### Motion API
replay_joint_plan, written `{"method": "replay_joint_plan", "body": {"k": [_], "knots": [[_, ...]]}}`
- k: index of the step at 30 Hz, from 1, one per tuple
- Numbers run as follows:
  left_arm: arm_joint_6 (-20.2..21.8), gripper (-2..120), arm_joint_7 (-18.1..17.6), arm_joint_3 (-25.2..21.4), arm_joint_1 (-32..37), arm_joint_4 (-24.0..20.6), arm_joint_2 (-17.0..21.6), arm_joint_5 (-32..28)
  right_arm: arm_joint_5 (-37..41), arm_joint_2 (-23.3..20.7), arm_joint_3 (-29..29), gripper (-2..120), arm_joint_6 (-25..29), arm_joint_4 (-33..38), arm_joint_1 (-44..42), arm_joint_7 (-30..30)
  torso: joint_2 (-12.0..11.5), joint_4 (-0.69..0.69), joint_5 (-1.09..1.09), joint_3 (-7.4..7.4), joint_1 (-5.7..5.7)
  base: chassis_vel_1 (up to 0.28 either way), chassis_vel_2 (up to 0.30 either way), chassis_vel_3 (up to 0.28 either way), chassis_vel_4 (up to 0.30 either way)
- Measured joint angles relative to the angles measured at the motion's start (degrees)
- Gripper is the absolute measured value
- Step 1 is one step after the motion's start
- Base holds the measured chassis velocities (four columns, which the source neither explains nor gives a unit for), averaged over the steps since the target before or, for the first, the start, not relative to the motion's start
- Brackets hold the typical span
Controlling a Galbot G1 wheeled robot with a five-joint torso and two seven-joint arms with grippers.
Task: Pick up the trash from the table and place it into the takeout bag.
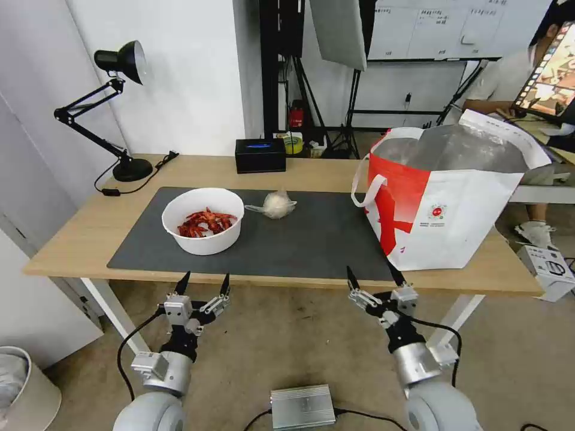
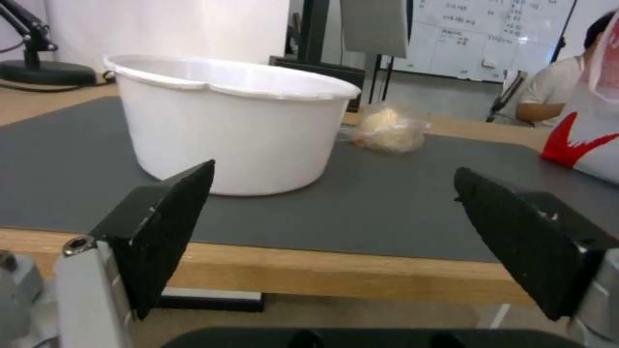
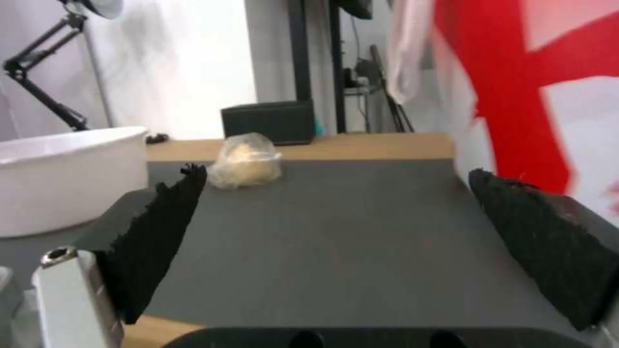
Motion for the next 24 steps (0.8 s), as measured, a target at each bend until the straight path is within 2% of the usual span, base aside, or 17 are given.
{"method": "replay_joint_plan", "body": {"k": [3, 10, 18, 24], "knots": [[0.00, 100, -0.01, -0.28, 0.02, 0.03, 0.05, -0.08, 0.77, -0.40, -1.15, 100, -0.06, -1.25, 2.22, 0.11, 0.00, 0.00, -0.01, 0.00, 0.00, 0.000, 0.000, 0.000, 0.000], [0.01, 100, -0.03, -0.76, -0.18, 0.86, -0.26, -0.38, 4.07, -1.89, -6.56, 100, -0.15, -9.85, 14.17, 0.89, 0.00, 0.00, 0.00, 0.00, 0.00, 0.000, 0.000, 0.000, 0.000], [0.01, 100, 0.00, -0.97, 0.26, 1.26, -1.26, -0.33, 7.66, -1.24, -11.14, 100, -0.63, -17.60, 27.25, 2.28, 0.00, 0.00, 0.00, 0.00, 0.00, 0.000, 0.000, 0.000, 0.000], [-0.12, 100, 0.04, -1.53, 0.62, 1.33, -1.73, -0.27, 9.05, -0.61, -14.26, 100, -1.13, -22.24, 33.70, 2.86, 0.00, 0.01, -0.01, 0.00, 0.00, 0.000, 0.000, 0.000, 0.000]]}}
